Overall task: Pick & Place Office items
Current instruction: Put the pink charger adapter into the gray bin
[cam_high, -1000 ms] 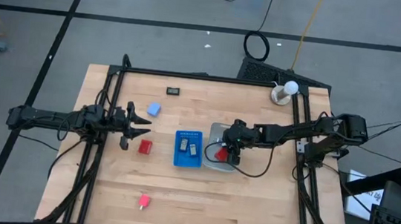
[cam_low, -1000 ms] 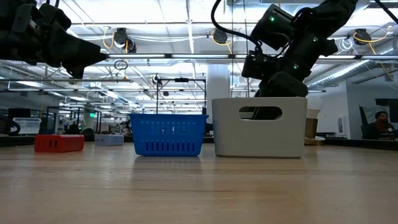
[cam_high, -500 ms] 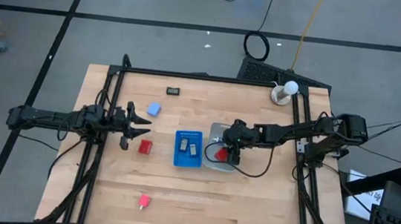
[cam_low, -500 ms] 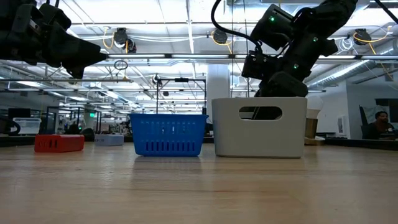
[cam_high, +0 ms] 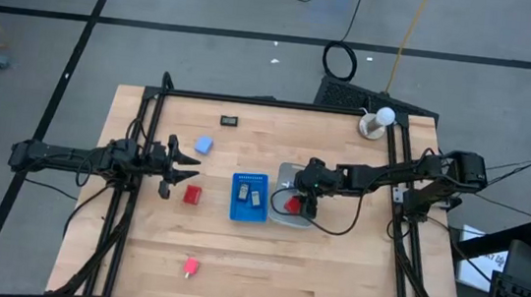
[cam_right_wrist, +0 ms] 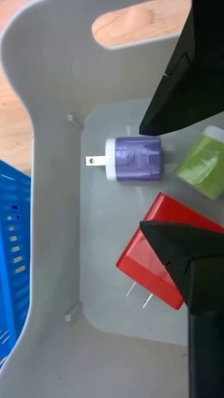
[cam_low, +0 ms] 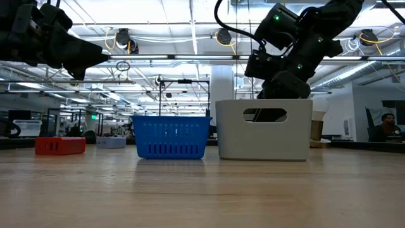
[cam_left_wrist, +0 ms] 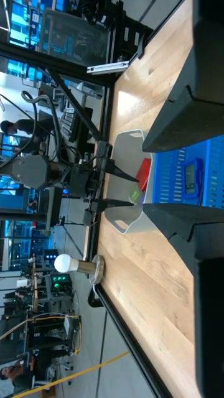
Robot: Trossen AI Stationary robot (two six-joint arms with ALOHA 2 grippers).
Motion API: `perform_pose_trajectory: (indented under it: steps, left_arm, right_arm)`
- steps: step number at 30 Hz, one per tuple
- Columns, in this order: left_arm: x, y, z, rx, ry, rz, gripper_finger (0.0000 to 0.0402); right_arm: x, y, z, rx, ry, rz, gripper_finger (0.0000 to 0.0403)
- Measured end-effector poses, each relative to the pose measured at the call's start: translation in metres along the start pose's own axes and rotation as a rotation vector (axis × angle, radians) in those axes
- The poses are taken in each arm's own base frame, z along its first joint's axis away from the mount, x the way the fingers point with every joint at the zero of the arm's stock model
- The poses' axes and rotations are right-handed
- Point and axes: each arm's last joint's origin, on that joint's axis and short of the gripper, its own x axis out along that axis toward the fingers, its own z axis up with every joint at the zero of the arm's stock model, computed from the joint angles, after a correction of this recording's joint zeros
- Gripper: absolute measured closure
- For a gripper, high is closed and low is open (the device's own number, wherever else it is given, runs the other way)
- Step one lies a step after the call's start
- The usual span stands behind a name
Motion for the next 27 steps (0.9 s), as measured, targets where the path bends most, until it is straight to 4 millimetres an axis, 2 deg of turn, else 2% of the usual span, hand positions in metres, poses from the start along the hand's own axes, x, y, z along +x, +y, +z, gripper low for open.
perform_pose_trajectory:
  steps: [12, 27]
  left_arm:
    - [0.0, 0.0, 0.0, 0.0, -0.001, 0.0, 0.0256]
    - [0.0, 0.0, 0.0, 0.0, 0.0, 0.0, 0.0256]
  right_arm:
    - [-0.005, 0.0, 0.002, 0.001, -0.019, 0.001, 0.0178]
    - [-0.048, -0.002, 0.019, 0.041, -0.187, 0.011, 0.0178]
